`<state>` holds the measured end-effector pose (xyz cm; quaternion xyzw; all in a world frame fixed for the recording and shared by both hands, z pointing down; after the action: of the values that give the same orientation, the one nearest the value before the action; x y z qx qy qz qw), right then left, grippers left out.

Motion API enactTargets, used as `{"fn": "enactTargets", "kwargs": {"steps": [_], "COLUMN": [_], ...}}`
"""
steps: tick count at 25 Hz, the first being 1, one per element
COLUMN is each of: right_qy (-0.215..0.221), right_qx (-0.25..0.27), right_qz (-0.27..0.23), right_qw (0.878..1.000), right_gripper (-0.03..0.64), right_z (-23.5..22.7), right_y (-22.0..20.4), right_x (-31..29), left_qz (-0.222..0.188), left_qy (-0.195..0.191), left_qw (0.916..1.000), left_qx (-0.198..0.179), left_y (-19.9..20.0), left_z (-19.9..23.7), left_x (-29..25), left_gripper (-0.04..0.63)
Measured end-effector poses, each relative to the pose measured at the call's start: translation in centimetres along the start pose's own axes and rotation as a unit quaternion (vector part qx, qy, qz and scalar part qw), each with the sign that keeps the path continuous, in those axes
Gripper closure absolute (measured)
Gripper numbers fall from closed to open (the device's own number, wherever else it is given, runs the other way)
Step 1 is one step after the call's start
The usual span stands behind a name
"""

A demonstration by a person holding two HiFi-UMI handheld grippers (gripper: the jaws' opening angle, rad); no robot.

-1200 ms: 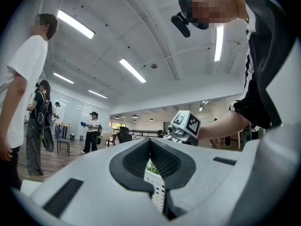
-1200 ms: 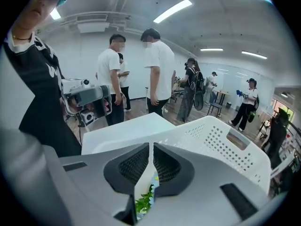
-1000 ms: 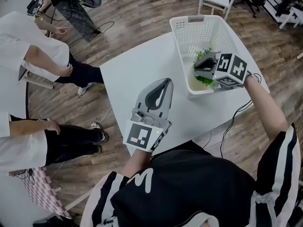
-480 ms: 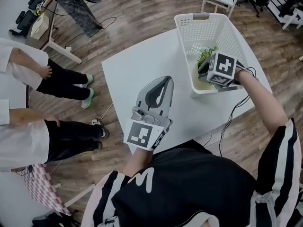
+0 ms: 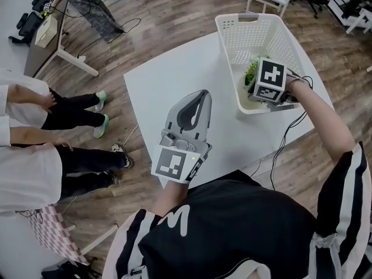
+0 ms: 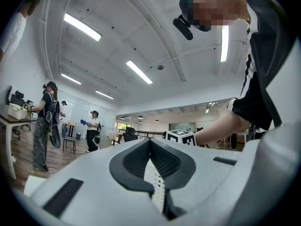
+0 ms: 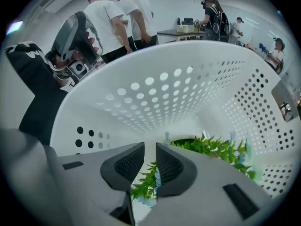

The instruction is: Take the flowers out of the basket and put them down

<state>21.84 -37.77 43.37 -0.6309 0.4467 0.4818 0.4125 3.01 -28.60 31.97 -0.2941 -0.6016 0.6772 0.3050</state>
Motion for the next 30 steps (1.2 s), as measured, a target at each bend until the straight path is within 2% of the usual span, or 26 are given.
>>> {"fn": "enactTargets", "kwargs": {"steps": [1, 3, 5, 6, 8, 12, 14, 17, 21, 24, 30], "right_qy": [-0.005, -0.046, -0.099, -0.115, -0.126, -0.170, -0.170, -0.142, -0.148, -0.141, -0.184], "right_qx": [0.002, 0.021, 0.040, 0.040, 0.037, 0.068, 0.062, 0.049, 0.085, 0.068, 0.048], "right_qz": [0.021, 0.055, 0.052, 0.043, 0.034, 0.060, 0.039, 0.006, 0.038, 0.051, 0.074], "right_qw": [1.000, 0.997, 0.993, 0.992, 0.991, 0.981, 0.983, 0.989, 0.985, 0.986, 0.979], "right_gripper": [0.534, 0.534, 0.532, 0.510, 0.492, 0.477, 0.477, 0.477, 0.477, 0.477, 0.477], "right_z": [-0.1, -0.5, -0.9, -1.2, -1.9, -4.3, -5.3, -4.7, -3.2, -3.1, -4.1], "right_y": [-0.3, -0.6, 0.0, 0.3, 0.3, -0.9, -1.2, -1.2, -0.9, -1.1, -0.6], "right_x": [-0.4, -1.1, -1.5, -1.6, -1.9, -2.4, -2.1, -1.5, -1.6, -2.4, -3.7], "left_qz": [0.000, -0.001, -0.001, -0.001, 0.001, 0.005, 0.005, 0.005, 0.006, 0.004, 0.000], "left_qy": [0.000, -0.001, -0.002, -0.003, -0.003, -0.004, -0.004, -0.006, -0.005, -0.003, -0.003], "left_qw": [1.0000, 1.0000, 1.0000, 1.0000, 1.0000, 1.0000, 1.0000, 1.0000, 1.0000, 1.0000, 1.0000], "left_qx": [0.001, 0.001, 0.000, -0.001, 0.000, 0.000, -0.001, -0.002, -0.002, -0.003, -0.001], "left_y": [0.0, 0.0, -0.1, -0.1, -0.1, -0.1, -0.3, -0.5, -0.3, -0.4, -0.3], "left_z": [0.0, -0.1, 0.0, 0.0, 0.1, 0.3, 0.3, 0.1, 0.1, 0.2, 0.3], "left_x": [0.0, 0.0, 0.0, 0.0, -0.2, -0.5, -0.5, -0.5, -0.3, -0.1, 0.0], "left_gripper": [0.592, 0.592, 0.592, 0.592, 0.592, 0.592, 0.592, 0.592, 0.592, 0.592, 0.592]}}
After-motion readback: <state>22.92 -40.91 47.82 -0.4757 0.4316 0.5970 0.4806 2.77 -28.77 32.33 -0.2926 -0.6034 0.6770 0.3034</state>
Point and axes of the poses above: the fingertips, and each gripper's own axes: x backward along the fingers, z to its left, y out of its top, the point moved 7 cm from there along x, backward along the fingers, and after that the axes turned 9 degrees about z, right-handed, at the moved point
